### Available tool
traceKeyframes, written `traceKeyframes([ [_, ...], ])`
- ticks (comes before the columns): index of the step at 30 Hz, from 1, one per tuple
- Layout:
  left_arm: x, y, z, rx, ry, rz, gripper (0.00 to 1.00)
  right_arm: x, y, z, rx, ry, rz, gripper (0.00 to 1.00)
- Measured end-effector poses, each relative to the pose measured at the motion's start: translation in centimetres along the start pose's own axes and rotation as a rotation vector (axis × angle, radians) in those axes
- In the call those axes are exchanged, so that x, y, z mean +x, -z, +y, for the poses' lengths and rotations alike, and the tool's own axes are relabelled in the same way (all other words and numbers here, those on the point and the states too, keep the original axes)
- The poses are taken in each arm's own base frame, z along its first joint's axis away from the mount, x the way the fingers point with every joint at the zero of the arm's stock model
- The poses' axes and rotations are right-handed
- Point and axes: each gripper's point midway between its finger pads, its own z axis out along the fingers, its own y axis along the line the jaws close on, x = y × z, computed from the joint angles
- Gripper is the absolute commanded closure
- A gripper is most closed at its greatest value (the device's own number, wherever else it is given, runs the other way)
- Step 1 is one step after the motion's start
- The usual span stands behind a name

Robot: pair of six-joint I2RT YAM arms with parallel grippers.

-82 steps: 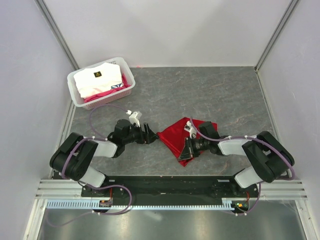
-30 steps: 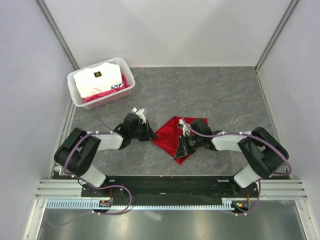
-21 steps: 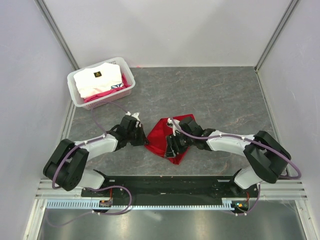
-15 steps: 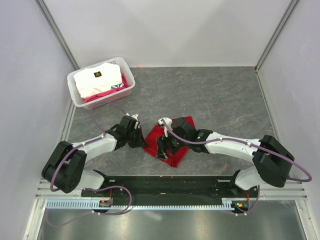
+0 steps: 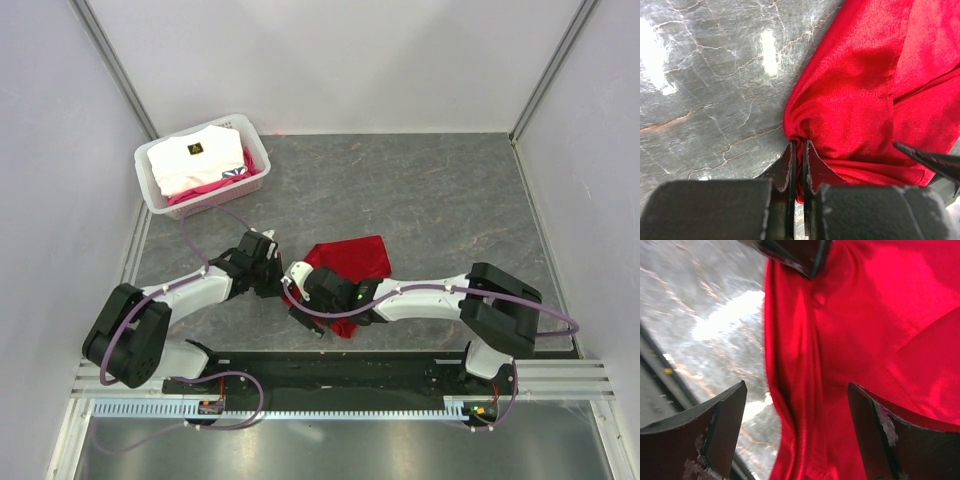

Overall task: Fold the napkin, place the utensils inside, and roll it up
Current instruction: Roll the napkin with the utensil

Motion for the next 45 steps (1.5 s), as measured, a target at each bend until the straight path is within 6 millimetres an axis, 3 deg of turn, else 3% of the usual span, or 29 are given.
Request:
traceKeyframes([
  [4, 0.0, 0.1, 0.2, -0.005, 0.006, 0.004, 0.98, 0.6, -0.6, -0.5, 0.028, 0.018, 0.020, 0.20],
  [5, 0.0, 0.1, 0.2, -0.005, 0.007, 0.006, 0.98, 0.7, -0.7, -0.6, 0.029, 0.023, 0.024, 0.26],
  [6, 0.1, 0.1, 0.2, -0.006, 0.007, 0.008, 0.98, 0.8, -0.7, -0.6, 0.029, 0.026, 0.026, 0.37],
  [13, 0.2, 0.3, 0.3, -0.011, 0.012, 0.015, 0.98, 1.2, -1.1, -0.5, 0.023, 0.022, 0.040, 0.79],
  [16, 0.3, 0.4, 0.3, -0.013, 0.013, 0.018, 0.83, 1.1, -1.1, -0.4, 0.020, 0.009, 0.037, 0.88],
  [17, 0.3, 0.4, 0.4, -0.014, 0.015, 0.020, 0.65, 1.1, -1.1, -0.4, 0.020, 0.004, 0.036, 0.90],
  [18, 0.3, 0.5, 0.5, -0.016, 0.018, 0.020, 0.56, 1.0, -1.1, -0.4, 0.019, -0.005, 0.034, 0.94],
  [20, 0.0, 0.8, 0.6, -0.015, 0.023, 0.012, 0.29, 0.9, -1.1, -0.2, 0.007, -0.013, 0.029, 0.96],
  [23, -1.0, 1.8, 0.5, 0.002, 0.043, -0.030, 0.18, 0.7, -1.2, 0.1, -0.030, -0.036, 0.025, 0.99],
  [30, -3.8, 4.4, 0.4, 0.029, 0.054, -0.184, 0.15, 0.6, -1.3, 0.3, -0.153, -0.124, -0.008, 1.00],
  [38, -1.7, 4.6, 2.9, -0.008, 0.089, -0.249, 0.14, 0.6, -1.4, 0.7, -0.304, -0.203, -0.016, 1.00],
  [45, -1.9, 5.9, 2.0, 0.124, 0.069, -0.413, 0.11, 0.8, -1.5, 0.5, -0.436, -0.287, -0.005, 1.00],
])
